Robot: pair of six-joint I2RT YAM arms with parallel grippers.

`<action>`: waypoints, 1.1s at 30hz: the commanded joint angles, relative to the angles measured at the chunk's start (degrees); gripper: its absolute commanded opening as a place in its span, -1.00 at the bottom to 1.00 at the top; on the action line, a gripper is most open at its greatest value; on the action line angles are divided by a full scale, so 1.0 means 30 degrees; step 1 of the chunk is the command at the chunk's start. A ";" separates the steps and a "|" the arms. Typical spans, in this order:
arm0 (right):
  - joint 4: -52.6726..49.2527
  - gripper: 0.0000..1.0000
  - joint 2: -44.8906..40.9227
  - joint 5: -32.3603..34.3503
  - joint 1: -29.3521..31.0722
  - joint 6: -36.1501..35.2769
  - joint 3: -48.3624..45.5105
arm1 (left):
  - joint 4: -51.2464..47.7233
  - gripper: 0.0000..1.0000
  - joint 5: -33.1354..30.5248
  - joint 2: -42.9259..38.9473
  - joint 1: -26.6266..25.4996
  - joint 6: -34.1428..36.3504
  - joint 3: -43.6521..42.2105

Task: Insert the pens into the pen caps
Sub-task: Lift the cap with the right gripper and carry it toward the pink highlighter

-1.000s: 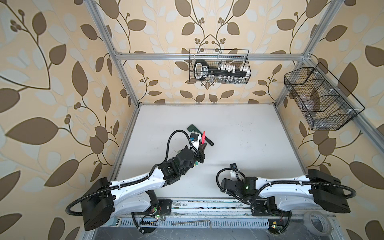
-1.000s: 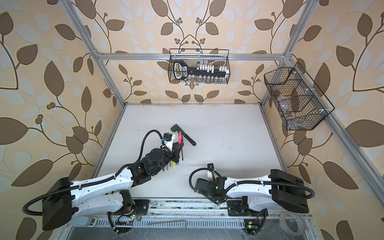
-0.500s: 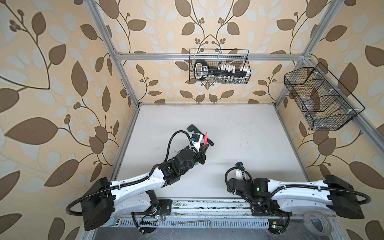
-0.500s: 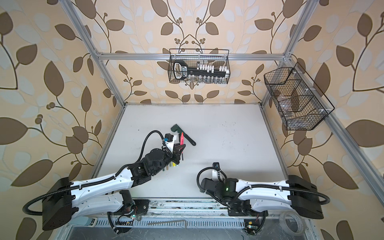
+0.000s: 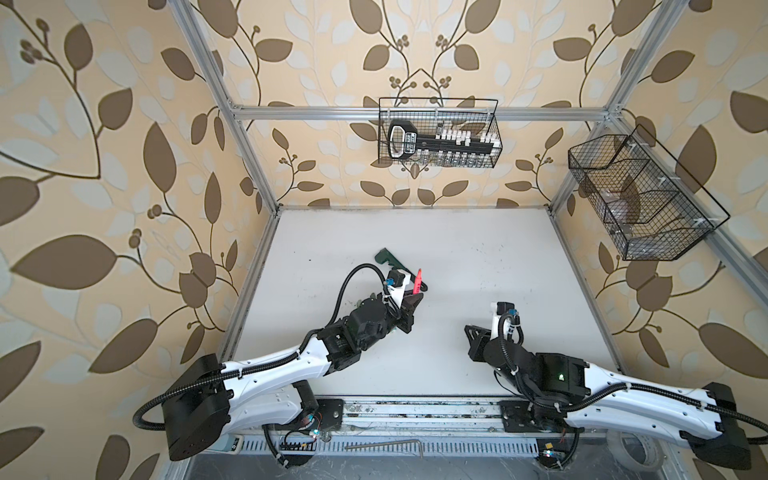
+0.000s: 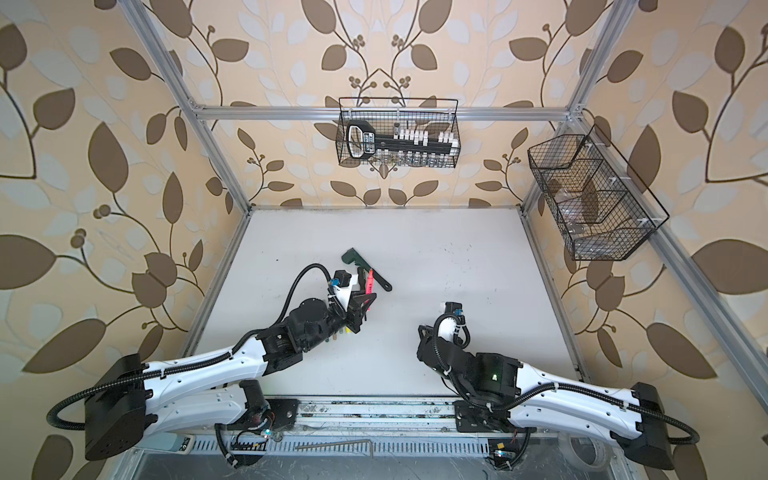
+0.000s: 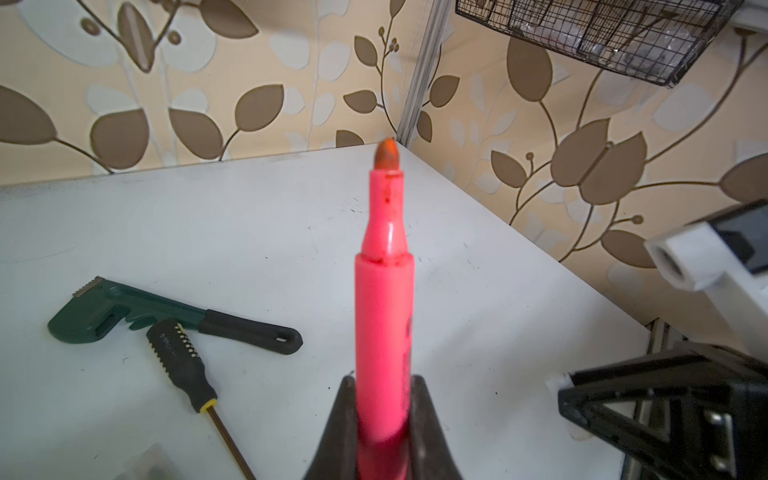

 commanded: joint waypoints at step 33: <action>1.1821 -1.00 0.5793 -0.3928 -0.4163 -0.7035 0.4728 | 0.2023 -1.00 0.2361 -0.0795 -0.0304 0.1115 -0.0460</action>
